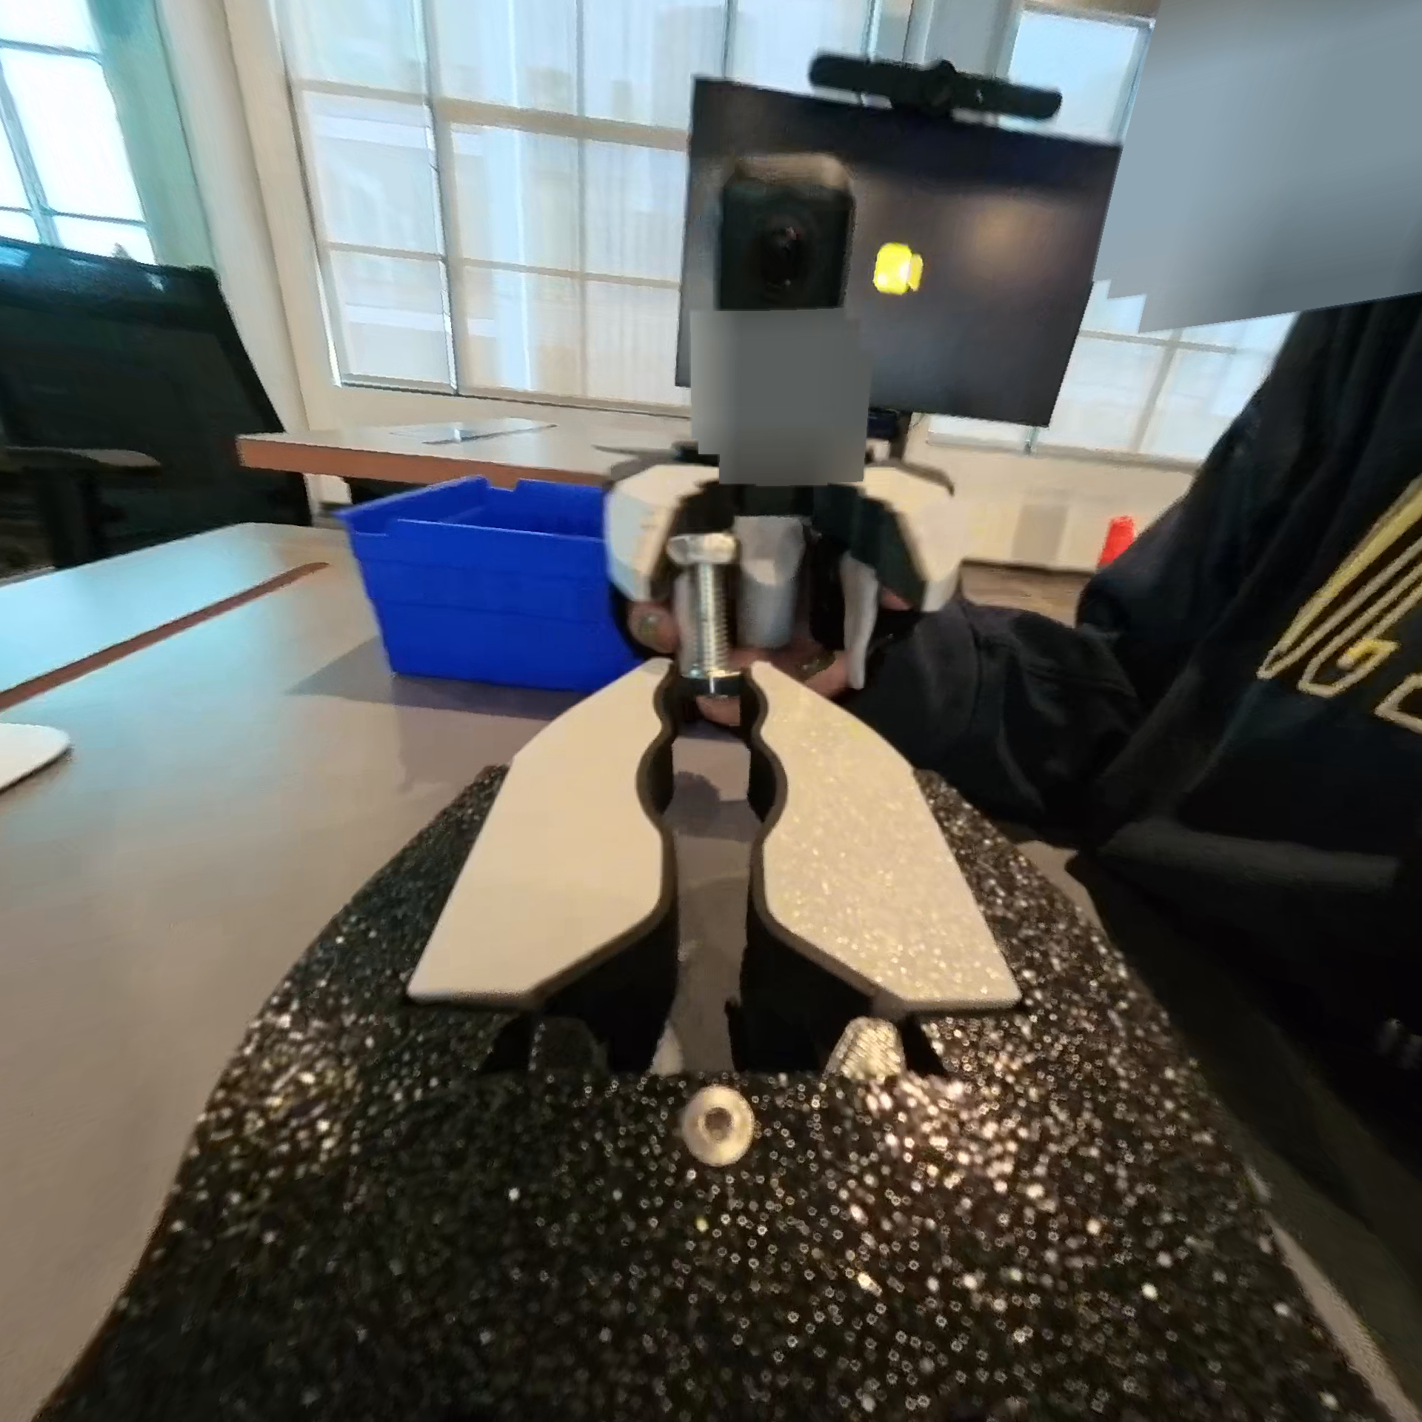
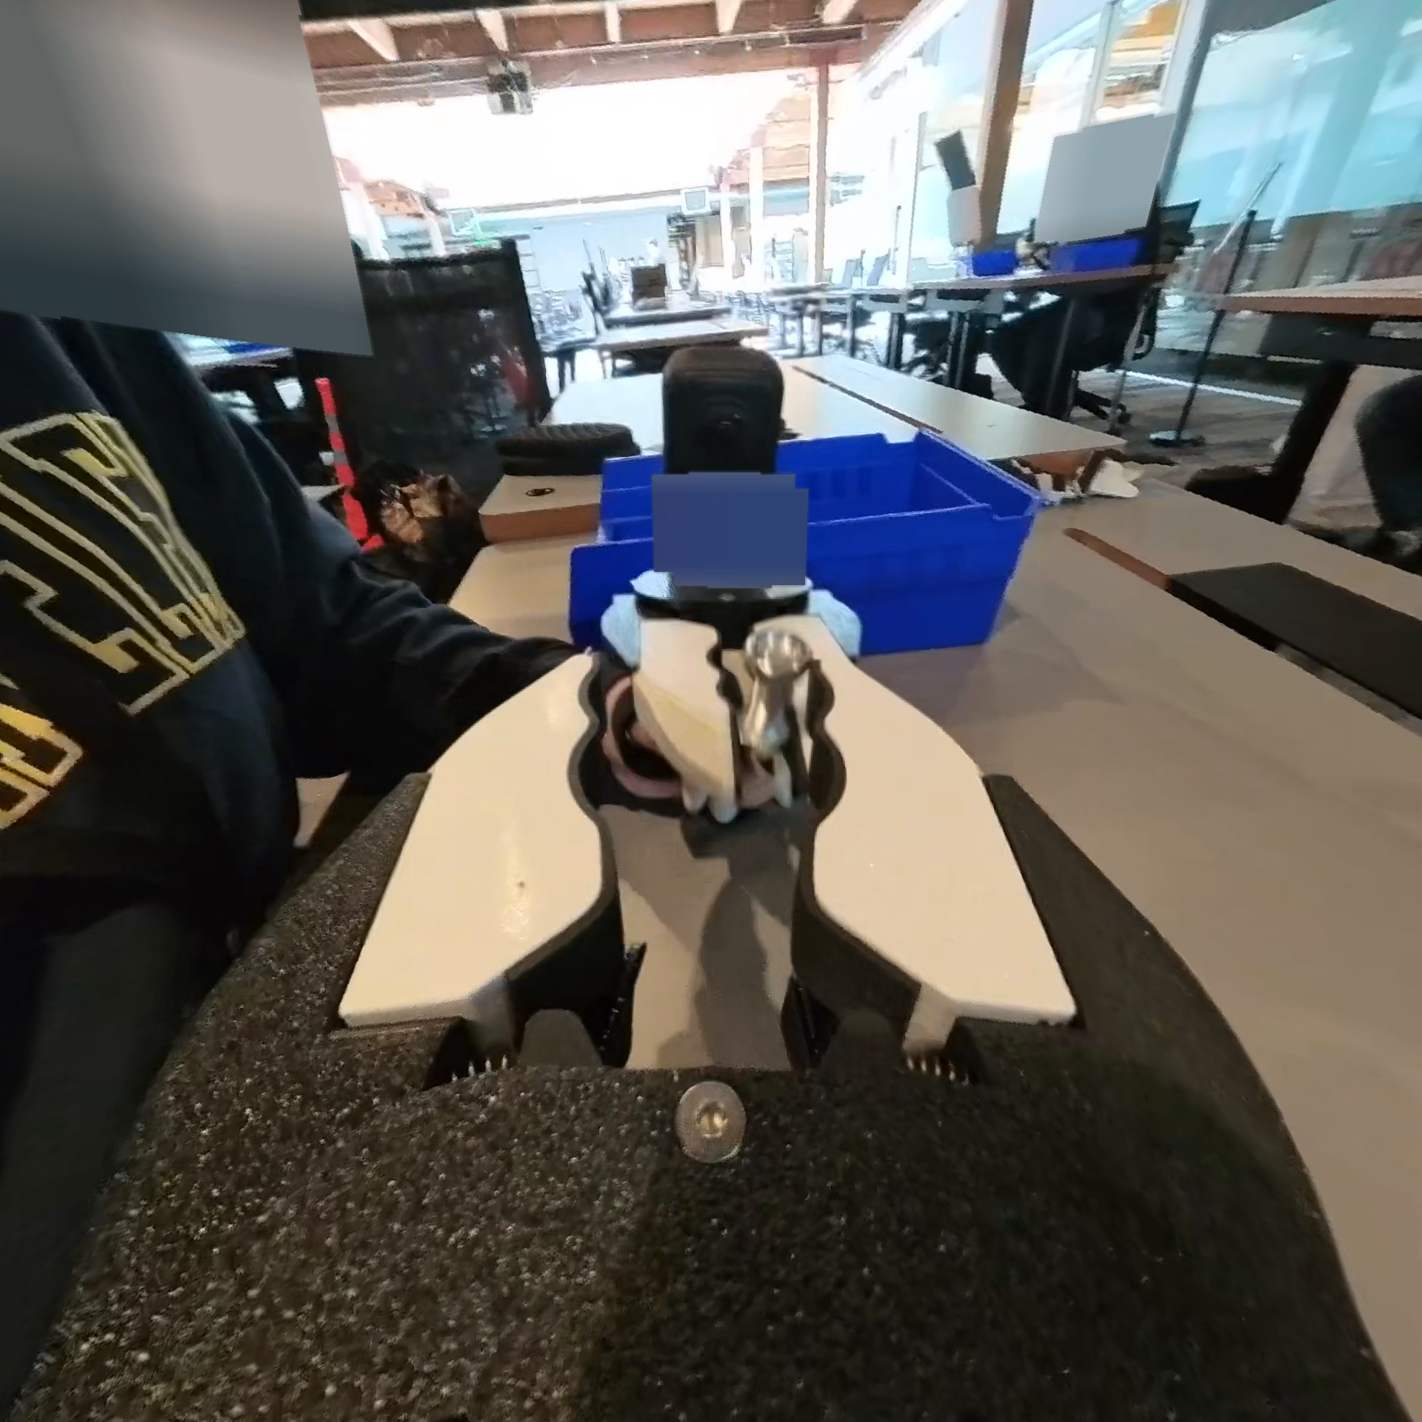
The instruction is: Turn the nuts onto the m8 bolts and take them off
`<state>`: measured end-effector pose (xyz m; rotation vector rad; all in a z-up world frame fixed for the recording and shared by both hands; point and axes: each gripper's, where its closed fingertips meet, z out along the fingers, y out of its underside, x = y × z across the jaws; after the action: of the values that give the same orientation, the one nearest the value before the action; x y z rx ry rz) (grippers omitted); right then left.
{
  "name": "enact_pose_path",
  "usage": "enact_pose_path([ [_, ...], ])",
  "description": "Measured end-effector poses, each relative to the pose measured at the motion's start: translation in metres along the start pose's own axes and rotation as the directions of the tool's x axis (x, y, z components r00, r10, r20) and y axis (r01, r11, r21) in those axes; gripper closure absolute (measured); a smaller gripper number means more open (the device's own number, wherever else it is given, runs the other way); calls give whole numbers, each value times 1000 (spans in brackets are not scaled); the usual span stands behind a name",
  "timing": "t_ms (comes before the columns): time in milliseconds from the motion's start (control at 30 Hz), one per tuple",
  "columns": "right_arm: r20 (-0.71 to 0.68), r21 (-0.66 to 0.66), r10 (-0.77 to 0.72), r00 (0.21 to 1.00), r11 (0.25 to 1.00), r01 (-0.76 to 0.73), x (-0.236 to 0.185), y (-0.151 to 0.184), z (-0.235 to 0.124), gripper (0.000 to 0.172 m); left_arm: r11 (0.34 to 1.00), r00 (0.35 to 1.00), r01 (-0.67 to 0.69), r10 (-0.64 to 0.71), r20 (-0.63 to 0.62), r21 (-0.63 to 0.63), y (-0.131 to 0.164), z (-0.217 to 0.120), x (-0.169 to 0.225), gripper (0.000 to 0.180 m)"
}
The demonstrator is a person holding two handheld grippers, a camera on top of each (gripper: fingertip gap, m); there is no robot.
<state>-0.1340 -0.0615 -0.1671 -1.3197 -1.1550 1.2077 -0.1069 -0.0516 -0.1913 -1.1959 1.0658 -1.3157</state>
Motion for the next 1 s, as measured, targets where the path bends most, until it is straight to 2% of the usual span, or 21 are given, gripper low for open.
enact_pose_path([
  [33, -6, 14, -7, 1000, 1000, 7, 2, -2, -6, 131, 999, 1000, 19, -19, 16, 35, -5, -5, -4, 167],
  [67, -15, 48, -1, 1000, 999, 1, 4, -7, -10, 132, 997, 999, 38, -39, 21, 62, -9, -9, -7, 166],
  [200, -40, 74, 10, 999, 997, -7, 8, -9, -7, 120, 998, 999, 43, -42, -22, 40, -5, -2, 1, 166],
  [333, 16, 87, 2, 1000, 996, -4, -3, -8, 4, 115, 998, 997, 59, -58, -50, 14, 1, 6, 6, 166],
  [400, 22, 62, -8, 1000, 998, 7, -2, -5, -2, 118, 997, 998, 58, -57, -22, 41, -3, -2, 0, 166],
  [433, 35, 61, -9, 999, 998, 7, -2, -6, -10, 132, 995, 997, 72, -72, 2, 72, -8, -8, -6, 166],
  [467, 35, 92, 2, 999, 996, -5, -1, -11, -17, 132, 990, 995, 93, -95, 14, 111, -13, -14, -11, 166],
  [533, -9, 112, 15, 1000, 994, -14, 7, -13, -19, 124, 984, 993, 115, -117, 7, 138, -17, -19, -14, 166],
  [600, -43, 90, 6, 999, 996, -2, 10, -8, -9, 111, 987, 993, 119, -117, -27, 109, -12, -12, -8, 166],
  [733, 7, 95, -2, 1000, 995, 2, -1, -4, 10, 101, 990, 987, 130, -125, -101, 45, -2, 3, 7, 166],
  [833, 54, 44, -28, 998, 999, 26, -8, 2, 5, 109, 990, 988, 128, -123, -88, 52, -4, -1, 4, 166],
  [900, 104, 27, 0, 995, 1000, -2, -9, 2, -14, 135, 988, 992, 127, -124, -37, 92, -12, -12, -7, 166],
  [1000, 49, 69, 38, 998, 997, -42, 3, -5, -25, 122, 984, 991, 136, -137, -1, 114, -17, -26, -18, 166],
])
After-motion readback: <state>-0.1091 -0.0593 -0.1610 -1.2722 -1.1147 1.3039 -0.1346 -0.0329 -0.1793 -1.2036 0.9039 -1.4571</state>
